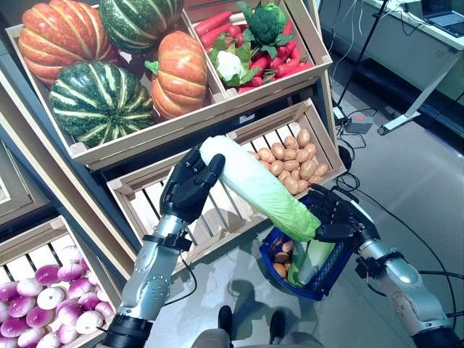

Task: Put vegetables into the basket

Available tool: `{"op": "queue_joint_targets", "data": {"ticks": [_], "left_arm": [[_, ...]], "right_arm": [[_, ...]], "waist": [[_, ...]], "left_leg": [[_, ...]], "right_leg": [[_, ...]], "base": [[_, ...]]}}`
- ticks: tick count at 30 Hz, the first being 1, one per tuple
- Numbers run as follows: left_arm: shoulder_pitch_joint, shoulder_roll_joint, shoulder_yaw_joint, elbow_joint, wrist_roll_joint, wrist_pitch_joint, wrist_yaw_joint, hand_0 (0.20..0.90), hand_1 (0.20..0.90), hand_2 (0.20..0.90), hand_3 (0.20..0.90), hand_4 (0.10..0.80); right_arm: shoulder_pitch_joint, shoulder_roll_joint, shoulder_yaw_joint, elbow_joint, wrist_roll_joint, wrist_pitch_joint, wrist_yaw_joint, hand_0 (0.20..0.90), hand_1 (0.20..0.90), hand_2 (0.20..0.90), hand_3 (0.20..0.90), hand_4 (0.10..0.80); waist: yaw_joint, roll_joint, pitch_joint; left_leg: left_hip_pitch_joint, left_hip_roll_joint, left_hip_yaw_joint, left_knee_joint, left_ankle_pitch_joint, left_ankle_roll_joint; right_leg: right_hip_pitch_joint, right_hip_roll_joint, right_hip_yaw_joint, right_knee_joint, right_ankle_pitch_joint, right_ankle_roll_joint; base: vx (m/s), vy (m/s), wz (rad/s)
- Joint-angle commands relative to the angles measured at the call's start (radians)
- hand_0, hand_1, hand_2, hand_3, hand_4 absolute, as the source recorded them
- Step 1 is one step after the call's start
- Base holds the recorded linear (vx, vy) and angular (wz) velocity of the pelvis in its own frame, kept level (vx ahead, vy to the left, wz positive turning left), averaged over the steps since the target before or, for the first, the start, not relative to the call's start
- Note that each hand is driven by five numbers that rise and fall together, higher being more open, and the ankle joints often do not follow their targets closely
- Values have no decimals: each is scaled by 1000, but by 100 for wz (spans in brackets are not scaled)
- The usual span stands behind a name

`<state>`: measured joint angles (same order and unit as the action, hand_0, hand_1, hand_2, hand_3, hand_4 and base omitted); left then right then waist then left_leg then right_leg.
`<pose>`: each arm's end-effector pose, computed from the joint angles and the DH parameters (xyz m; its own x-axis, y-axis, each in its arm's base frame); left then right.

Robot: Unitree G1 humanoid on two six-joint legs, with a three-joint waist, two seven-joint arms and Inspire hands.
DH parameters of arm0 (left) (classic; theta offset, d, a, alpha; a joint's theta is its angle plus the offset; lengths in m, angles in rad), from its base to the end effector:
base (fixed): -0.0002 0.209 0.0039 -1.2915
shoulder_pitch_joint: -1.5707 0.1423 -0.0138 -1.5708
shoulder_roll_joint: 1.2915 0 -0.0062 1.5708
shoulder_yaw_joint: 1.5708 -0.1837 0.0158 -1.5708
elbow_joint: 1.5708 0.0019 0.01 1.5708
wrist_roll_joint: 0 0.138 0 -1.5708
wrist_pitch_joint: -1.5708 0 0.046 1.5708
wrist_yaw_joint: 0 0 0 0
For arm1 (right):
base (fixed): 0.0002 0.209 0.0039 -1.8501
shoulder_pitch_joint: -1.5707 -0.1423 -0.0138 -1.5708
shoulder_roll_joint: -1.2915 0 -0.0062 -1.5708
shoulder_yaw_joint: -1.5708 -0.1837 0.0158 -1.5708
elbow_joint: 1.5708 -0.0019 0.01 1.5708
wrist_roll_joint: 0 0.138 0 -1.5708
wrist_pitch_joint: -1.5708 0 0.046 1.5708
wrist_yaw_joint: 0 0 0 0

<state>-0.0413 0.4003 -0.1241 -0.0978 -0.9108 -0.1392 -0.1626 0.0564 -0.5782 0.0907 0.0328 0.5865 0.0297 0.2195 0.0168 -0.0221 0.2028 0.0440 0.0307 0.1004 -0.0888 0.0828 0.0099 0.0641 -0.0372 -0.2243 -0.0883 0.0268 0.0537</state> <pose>0.2098 0.1946 0.0802 0.9329 -0.2306 0.2768 0.3371 0.8296 -0.4451 0.1904 -0.2444 0.0504 0.9535 0.2593 -0.1539 -0.2552 0.9658 0.0463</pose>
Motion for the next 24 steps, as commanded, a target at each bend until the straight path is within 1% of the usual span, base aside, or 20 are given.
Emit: {"op": "queue_joint_targets", "data": {"ticks": [1, 4, 8, 10, 12, 18, 24], "left_arm": [[-41, 36, -26, -8, 65, -75, -25, 300, 300, 300, 300, 400], [-18, 53, 18, -23, 65, -82, -17, 300, 300, 300, 300, 400], [3, 56, 57, -29, 70, -96, -16, 300, 300, 300, 300, 400], [8, 58, 69, -31, 74, -100, -14, 300, 300, 300, 300, 400], [7, 56, 80, -33, 79, -102, -6, 300, 300, 300, 300, 400], [2, 48, 126, -40, 91, -107, 2, 300, 300, 300, 300, 400], [-11, 39, 128, -44, 105, -88, 10, 300, 300, 300, 300, 400]], "right_arm": [[-84, -28, -12, -98, -7, -51, 38, 900, 900, 900, 900, 800], [-43, -41, -47, -83, -34, -21, 35, 900, 900, 900, 900, 800], [-5, -44, -86, -52, -31, -8, 27, 900, 900, 900, 900, 800], [6, -41, -103, -36, -3, -13, 19, 900, 900, 900, 900, 800], [6, -35, -126, -15, 26, -35, -8, 900, 900, 900, 900, 800], [18, -2, -183, -3, 26, -62, -17, 900, 900, 900, 900, 800], [11, 18, -178, -13, 30, -63, 14, 900, 900, 900, 900, 800]], "waist": [[1, -32, -129], [-5, -34, -131], [-11, -36, -132], [-14, -38, -131], [-16, -38, -128], [-25, -37, -128], [-26, -36, -127]], "left_leg": [[29, -10, 11, 2, -100, -25], [30, -7, 14, 2, -99, -27], [30, -4, 17, 2, -98, -27], [32, -2, 18, 2, -97, -28], [31, -1, 18, 2, -97, -28], [31, 1, 22, 2, -98, -29], [29, 1, 18, 2, -98, -30]], "right_leg": [[20, -61, -37, 1, 22, 53], [20, -61, -36, 1, 23, 54], [19, -60, -33, 1, 22, 54], [19, -59, -31, 1, 23, 54], [17, -58, -27, 1, 23, 54], [14, -56, -20, 1, 22, 55], [12, -56, -16, 1, 21, 56]], "base": [[0, 0, 0], [0, 0, 0], [0, 0, 0], [0, 0, 0], [0, 0, 0], [-11, -4, -5], [0, 0, 0]]}}
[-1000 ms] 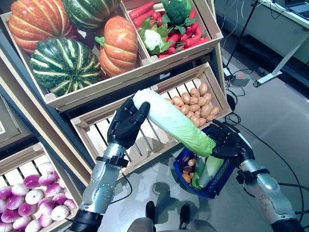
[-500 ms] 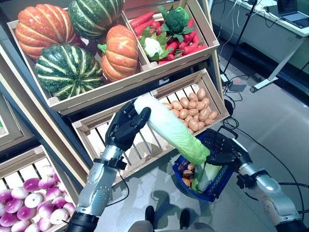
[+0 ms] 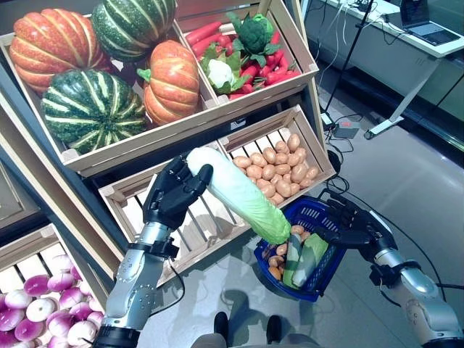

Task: Put vegetables into the basket

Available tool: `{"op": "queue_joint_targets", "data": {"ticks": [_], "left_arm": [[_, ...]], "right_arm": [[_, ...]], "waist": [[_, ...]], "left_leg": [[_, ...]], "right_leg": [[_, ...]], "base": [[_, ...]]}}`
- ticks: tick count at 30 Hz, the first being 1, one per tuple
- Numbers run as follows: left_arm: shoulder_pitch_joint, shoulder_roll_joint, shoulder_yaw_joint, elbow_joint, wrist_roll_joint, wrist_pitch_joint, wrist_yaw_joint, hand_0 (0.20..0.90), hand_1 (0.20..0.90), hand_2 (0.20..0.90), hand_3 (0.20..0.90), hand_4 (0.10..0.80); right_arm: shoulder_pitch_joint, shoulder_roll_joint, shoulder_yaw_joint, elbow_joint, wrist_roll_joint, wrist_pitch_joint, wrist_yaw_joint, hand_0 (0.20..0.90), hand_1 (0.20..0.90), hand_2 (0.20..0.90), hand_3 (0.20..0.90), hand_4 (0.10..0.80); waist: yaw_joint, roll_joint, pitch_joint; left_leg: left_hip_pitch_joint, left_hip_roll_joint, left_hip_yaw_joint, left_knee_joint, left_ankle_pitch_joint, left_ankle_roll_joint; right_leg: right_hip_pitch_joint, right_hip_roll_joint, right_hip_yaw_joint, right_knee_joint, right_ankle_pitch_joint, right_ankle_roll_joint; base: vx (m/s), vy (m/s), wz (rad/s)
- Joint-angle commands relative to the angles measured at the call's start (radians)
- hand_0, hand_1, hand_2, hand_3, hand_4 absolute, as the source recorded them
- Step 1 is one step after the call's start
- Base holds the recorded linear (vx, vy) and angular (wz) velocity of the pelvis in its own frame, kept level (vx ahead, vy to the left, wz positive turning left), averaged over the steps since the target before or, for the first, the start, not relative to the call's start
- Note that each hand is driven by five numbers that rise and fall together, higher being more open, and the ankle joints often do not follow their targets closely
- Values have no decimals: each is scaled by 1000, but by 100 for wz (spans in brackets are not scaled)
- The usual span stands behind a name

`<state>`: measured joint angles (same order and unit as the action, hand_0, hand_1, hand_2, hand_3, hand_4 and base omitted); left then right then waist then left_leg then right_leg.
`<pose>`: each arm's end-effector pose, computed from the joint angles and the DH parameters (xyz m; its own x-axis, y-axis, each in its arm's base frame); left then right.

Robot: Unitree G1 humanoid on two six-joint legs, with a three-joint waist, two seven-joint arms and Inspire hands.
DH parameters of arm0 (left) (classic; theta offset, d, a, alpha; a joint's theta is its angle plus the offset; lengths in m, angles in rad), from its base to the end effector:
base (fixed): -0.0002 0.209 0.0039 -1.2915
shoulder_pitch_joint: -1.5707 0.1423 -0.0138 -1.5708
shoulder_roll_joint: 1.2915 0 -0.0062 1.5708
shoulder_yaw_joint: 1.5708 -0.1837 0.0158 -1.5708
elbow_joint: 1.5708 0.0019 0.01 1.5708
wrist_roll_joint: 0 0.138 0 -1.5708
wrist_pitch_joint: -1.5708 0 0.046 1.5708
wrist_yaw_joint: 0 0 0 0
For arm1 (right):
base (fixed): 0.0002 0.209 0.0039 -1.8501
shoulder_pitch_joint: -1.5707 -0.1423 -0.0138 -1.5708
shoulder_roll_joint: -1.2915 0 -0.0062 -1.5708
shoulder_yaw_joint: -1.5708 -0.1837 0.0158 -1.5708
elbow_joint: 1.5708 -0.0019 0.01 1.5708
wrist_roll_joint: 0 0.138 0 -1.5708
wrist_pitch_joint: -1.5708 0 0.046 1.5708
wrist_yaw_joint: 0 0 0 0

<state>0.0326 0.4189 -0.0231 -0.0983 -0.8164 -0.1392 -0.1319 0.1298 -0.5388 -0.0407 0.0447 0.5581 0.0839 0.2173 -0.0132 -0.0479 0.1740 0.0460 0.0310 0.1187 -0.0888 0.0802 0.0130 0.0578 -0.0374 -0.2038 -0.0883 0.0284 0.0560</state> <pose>0.1970 0.2194 0.0756 0.9670 -0.1186 0.2257 0.1960 0.9119 -0.3605 0.1740 -0.2646 0.0431 0.9681 0.1258 -0.2165 -0.1159 0.9916 0.0581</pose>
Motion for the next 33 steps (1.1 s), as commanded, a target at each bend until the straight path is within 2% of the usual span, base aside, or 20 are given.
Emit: {"op": "queue_joint_targets", "data": {"ticks": [1, 13, 19, 26, 33], "left_arm": [[-87, 17, 23, -44, 13, -81, -19, 300, 300, 300, 300, 400], [-112, 21, -73, -21, 11, -55, -36, 300, 300, 300, 300, 400], [-123, 34, -125, -14, 11, -45, -67, 300, 300, 300, 300, 400], [-130, 51, -166, 1, 0, -39, -104, 300, 300, 300, 300, 400], [-141, 64, -201, -14, -26, -37, -119, 300, 300, 300, 300, 400]], "right_arm": [[-66, -21, -43, -28, 55, -117, 32, 900, 900, 900, 900, 800], [-153, -45, 118, -143, 117, -52, 180, 900, 900, 900, 900, 800], [-190, -54, 187, -148, 127, -51, 195, 900, 900, 900, 900, 800], [-218, -76, 245, -161, 144, -8, 266, 900, 900, 900, 900, 800], [-233, -92, 283, -169, 147, 13, 258, 900, 900, 900, 900, 800]], "waist": [[5, -10, -97], [29, -10, -97], [38, -7, -104], [44, -7, -109], [44, -8, -115]], "left_leg": [[27, 1, -1, 2, -95, -34], [25, -2, -16, 2, -97, -33], [25, -1, -21, 2, -97, -34], [28, -1, -28, 2, -96, -35], [30, 1, -30, 2, -94, -37]], "right_leg": [[19, -55, -36, 1, 19, 53], [22, -57, -42, 1, 12, 52], [25, -60, -44, 1, 10, 52], [29, -60, -44, 1, 8, 51], [31, -60, -41, 1, 9, 53]], "base": [[0, 0, 0], [0, 0, 0], [0, 0, 0], [0, 0, 0], [0, 0, 0]]}}
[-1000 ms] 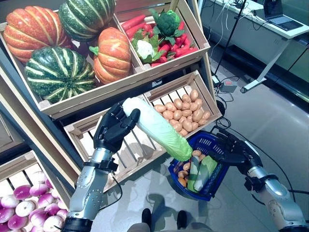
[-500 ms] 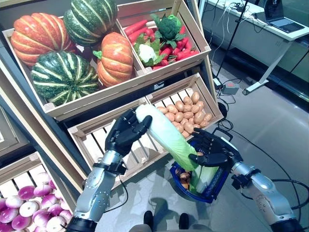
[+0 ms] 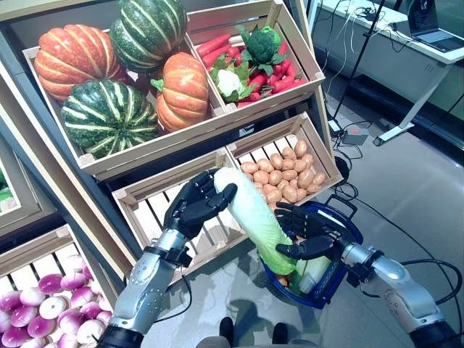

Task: Put vegetables into the basket

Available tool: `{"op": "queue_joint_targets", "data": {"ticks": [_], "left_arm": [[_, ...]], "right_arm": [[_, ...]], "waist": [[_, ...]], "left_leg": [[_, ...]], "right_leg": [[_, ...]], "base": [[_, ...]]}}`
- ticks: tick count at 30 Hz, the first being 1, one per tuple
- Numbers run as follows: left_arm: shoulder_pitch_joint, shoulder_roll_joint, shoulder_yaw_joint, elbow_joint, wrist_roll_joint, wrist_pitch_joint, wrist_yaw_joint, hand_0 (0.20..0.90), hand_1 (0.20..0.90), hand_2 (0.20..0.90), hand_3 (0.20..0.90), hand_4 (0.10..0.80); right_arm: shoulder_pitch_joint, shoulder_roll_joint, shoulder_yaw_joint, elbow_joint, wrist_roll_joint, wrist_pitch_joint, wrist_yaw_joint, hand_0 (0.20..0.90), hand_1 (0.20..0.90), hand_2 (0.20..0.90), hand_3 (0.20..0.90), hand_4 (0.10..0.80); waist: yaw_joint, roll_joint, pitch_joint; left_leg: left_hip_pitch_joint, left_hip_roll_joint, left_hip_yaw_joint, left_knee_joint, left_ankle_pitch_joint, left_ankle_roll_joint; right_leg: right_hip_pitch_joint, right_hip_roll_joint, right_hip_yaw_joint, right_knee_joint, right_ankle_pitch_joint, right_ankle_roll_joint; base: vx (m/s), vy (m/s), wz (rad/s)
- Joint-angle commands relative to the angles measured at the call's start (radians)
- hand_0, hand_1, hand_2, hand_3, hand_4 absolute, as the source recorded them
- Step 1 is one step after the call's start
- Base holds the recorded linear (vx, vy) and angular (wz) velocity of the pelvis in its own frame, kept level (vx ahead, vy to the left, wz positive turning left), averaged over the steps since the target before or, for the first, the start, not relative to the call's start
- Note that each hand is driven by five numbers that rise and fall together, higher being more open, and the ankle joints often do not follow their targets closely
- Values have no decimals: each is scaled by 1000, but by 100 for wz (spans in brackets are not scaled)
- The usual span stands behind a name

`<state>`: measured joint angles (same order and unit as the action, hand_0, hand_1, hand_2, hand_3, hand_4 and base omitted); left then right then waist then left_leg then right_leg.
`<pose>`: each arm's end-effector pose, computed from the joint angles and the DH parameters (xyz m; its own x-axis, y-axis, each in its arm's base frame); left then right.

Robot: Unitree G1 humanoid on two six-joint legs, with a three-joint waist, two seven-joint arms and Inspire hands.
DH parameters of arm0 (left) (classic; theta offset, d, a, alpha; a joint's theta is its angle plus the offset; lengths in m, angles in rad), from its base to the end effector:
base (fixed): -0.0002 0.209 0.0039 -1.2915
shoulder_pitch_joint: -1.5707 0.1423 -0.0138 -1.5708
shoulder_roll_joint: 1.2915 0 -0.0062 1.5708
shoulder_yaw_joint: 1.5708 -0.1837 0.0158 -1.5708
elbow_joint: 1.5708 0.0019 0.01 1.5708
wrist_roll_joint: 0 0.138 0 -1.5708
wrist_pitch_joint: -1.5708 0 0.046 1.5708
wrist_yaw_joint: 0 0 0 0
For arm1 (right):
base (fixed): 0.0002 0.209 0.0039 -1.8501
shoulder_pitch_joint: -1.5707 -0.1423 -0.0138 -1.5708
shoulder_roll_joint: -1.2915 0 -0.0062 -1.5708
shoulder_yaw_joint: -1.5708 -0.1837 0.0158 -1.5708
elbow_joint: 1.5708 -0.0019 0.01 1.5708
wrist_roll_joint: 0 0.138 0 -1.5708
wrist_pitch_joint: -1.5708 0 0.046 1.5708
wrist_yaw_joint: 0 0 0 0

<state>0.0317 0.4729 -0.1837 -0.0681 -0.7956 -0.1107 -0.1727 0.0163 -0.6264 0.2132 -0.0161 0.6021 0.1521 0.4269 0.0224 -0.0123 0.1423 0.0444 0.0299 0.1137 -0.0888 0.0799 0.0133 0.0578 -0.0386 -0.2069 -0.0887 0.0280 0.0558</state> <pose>0.1949 0.2011 0.0596 0.9457 -0.3065 0.1080 0.3250 0.8913 -0.3163 0.1950 -0.2258 0.0505 0.7872 0.5618 -0.2544 -0.5549 0.8252 0.1054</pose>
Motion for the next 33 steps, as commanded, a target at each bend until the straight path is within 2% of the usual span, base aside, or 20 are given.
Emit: {"op": "queue_joint_targets", "data": {"ticks": [1, 4, 6, 11, 20, 27, 33], "left_arm": [[-140, 10, -40, -44, -47, -66, -78, 300, 300, 300, 300, 400], [-151, 11, -51, -46, -49, -65, -89, 300, 300, 300, 300, 400], [-149, 23, -54, -54, -54, -61, -99, 300, 300, 300, 300, 400], [-159, 48, -68, -45, -79, -67, -112, 300, 300, 300, 300, 400], [-160, 71, -84, -44, -100, -75, -138, 300, 300, 300, 300, 400], [-161, 74, -96, -31, -107, -93, -136, 300, 300, 300, 300, 400], [-144, 44, -97, -29, -88, -110, -132, 300, 300, 300, 300, 400]], "right_arm": [[-120, -4, 30, -108, 103, -55, 48, 900, 900, 900, 900, 800], [-129, -6, 49, -94, 93, -8, 73, 900, 900, 900, 900, 800], [-122, -23, 68, -107, 82, 42, 181, 900, 900, 900, 900, 800], [-157, -84, 112, -92, 133, 68, 281, 900, 900, 900, 900, 800], [-172, -128, 147, -77, 138, 138, 462, 900, 900, 900, 900, 800], [-174, -122, 165, -62, 168, 145, 407, 900, 900, 900, 900, 800], [-126, -31, 162, -33, 199, 188, 249, 900, 900, 900, 900, 800]], "waist": [[8, -44, -83], [7, -44, -85], [6, -45, -85], [14, -51, -88], [18, -55, -96], [16, -54, -101], [10, -46, -103]], "left_leg": [[31, 2, -25, 2, -93, -37], [31, 2, -24, 2, -93, -36], [31, 2, -24, 2, -92, -37], [31, 4, -28, 2, -88, -41], [35, 5, -32, 2, -88, -41], [36, 5, -35, 2, -87, -42], [39, 5, -33, 2, -87, -39]], "right_leg": [[31, -59, -38, 1, 10, 53], [29, -59, -36, 1, 11, 54], [28, -60, -35, 1, 12, 54], [31, -61, -42, 1, 14, 54], [36, -62, -44, 1, 14, 56], [34, -62, -37, 1, 16, 58], [34, -64, -30, 1, 17, 59]], "base": [[0, 0, 0], [0, 0, 0], [0, 0, 0], [0, 0, 0], [0, 0, 0], [0, 0, 0], [0, 0, 0]]}}
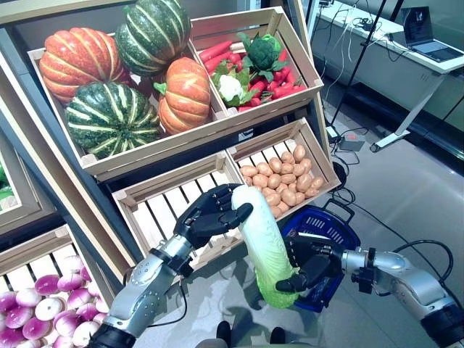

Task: Put vegetables into the basket

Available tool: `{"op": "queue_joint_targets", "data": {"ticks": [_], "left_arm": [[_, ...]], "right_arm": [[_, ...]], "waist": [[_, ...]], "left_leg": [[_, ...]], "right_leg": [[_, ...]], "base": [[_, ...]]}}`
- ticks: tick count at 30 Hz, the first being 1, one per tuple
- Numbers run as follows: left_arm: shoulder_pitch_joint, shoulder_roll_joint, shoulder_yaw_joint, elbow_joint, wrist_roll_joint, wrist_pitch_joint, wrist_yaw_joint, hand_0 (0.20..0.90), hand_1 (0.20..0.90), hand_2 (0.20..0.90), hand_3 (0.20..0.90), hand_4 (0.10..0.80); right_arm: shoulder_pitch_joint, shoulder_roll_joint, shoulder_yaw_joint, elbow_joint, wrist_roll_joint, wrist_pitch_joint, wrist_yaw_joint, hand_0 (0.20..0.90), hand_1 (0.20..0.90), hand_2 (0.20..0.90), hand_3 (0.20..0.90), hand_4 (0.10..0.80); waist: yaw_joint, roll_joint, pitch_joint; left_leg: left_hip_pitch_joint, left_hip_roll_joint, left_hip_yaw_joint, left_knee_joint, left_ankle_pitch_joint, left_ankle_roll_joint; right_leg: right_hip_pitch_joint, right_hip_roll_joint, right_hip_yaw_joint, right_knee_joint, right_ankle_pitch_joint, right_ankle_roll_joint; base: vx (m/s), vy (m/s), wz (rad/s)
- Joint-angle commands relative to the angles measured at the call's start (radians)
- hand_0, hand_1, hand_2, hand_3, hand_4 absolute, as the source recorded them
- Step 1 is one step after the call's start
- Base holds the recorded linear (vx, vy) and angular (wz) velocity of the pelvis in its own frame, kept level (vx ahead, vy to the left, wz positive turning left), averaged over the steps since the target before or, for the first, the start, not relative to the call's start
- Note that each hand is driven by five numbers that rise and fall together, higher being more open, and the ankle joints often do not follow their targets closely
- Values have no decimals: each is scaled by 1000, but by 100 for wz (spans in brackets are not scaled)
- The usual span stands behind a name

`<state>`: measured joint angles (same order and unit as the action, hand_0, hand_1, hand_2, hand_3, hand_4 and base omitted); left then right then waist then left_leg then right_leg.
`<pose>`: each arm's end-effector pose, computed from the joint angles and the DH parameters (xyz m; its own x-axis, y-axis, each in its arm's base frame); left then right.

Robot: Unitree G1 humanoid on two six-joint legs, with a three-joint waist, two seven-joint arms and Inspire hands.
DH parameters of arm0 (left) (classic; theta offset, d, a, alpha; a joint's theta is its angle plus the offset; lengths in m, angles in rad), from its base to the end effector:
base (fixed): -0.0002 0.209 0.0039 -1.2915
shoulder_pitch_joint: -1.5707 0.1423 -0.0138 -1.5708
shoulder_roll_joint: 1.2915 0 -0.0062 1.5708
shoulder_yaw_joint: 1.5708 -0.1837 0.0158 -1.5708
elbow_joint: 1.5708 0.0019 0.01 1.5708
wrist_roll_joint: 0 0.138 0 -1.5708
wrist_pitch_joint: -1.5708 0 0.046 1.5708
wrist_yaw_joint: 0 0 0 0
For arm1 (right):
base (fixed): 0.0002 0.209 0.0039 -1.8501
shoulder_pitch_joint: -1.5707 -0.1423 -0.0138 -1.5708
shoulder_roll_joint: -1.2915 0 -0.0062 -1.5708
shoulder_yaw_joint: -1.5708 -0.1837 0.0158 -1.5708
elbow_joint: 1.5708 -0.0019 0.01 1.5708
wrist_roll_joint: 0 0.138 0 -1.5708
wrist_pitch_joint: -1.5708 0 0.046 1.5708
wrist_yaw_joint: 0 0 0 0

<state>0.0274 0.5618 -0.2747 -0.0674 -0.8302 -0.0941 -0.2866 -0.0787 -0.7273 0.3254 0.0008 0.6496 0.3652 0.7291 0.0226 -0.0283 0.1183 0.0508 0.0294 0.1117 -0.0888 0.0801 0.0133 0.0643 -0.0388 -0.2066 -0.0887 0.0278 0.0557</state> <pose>0.1920 0.2006 0.0560 0.8714 -0.4868 0.0602 0.4824 0.8283 -0.2849 0.2051 -0.2259 0.0522 0.4540 0.7922 -0.4079 -0.7685 0.5798 0.2708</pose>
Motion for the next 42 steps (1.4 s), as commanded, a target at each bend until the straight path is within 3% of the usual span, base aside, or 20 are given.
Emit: {"op": "queue_joint_targets", "data": {"ticks": [1, 9, 10, 12, 25, 26, 27, 33, 42], "left_arm": [[-140, -49, -6, -33, -51, -127, -17, 300, 300, 300, 300, 400], [-147, -85, -29, -38, -29, -133, 5, 300, 300, 300, 300, 400], [-149, -86, -31, -38, -29, -133, 6, 300, 300, 300, 300, 400], [-151, -90, -34, -39, -29, -131, 5, 300, 300, 300, 300, 400], [-139, -93, -27, -52, -23, -114, -5, 300, 300, 300, 300, 400], [-138, -92, -26, -54, -31, -111, -1, 542, 542, 542, 542, 562], [-138, -92, -24, -55, -36, -110, 1, 900, 900, 900, 900, 800], [-123, -92, -5, -49, -35, -113, 18, 900, 900, 900, 900, 800], [-73, -111, 102, -92, -132, -78, -5, 900, 900, 900, 900, 800]], "right_arm": [[-26, 82, 50, -48, 151, -22, -64, 900, 900, 900, 900, 800], [-28, 186, 69, -20, 238, -40, -223, 900, 900, 900, 900, 800], [-29, 191, 70, -20, 245, -39, -232, 773, 773, 773, 773, 715], [-33, 210, 73, -17, 261, -38, -266, 300, 300, 300, 300, 400], [-23, 232, 69, -8, 274, -60, -330, 300, 300, 300, 300, 400], [-21, 231, 65, -7, 278, -62, -333, 300, 300, 300, 300, 400], [-21, 232, 61, -6, 286, -67, -340, 300, 300, 300, 300, 400], [-1, 230, 10, -2, 307, -122, -381, 300, 300, 300, 300, 400], [68, 245, -190, 41, 346, -263, -489, 300, 300, 300, 300, 400]], "waist": [[9, -29, -78], [7, -22, -73], [7, -21, -73], [8, -19, -74], [11, -18, -73], [11, -18, -72], [10, -19, -72], [6, -20, -70], [-7, -24, -52]], "left_leg": [[32, 5, -31, 2, -88, -38], [31, 4, -31, 2, -91, -34], [31, 3, -32, 2, -91, -34], [30, 2, -34, 2, -91, -34], [28, 1, -30, 2, -91, -33], [29, 1, -31, 2, -91, -33], [29, 1, -30, 2, -92, -33], [31, 4, -25, 2, -93, -33], [33, 11, -14, 2, -95, -31]], "right_leg": [[27, -64, -29, 1, 16, 59], [24, -63, -23, 1, 14, 57], [24, -63, -23, 1, 13, 57], [23, -64, -23, 1, 13, 57], [21, -67, -23, 1, 13, 56], [21, -67, -22, 1, 14, 56], [21, -67, -23, 1, 14, 56], [20, -64, -19, 1, 14, 56], [16, -55, -12, 1, 17, 53]], "base": [[0, 0, 0], [0, 0, 0], [0, 0, 0], [0, 0, 0], [0, 0, 0], [0, 0, 0], [0, 0, 0], [0, 0, 0], [-8, -26, -1]]}}
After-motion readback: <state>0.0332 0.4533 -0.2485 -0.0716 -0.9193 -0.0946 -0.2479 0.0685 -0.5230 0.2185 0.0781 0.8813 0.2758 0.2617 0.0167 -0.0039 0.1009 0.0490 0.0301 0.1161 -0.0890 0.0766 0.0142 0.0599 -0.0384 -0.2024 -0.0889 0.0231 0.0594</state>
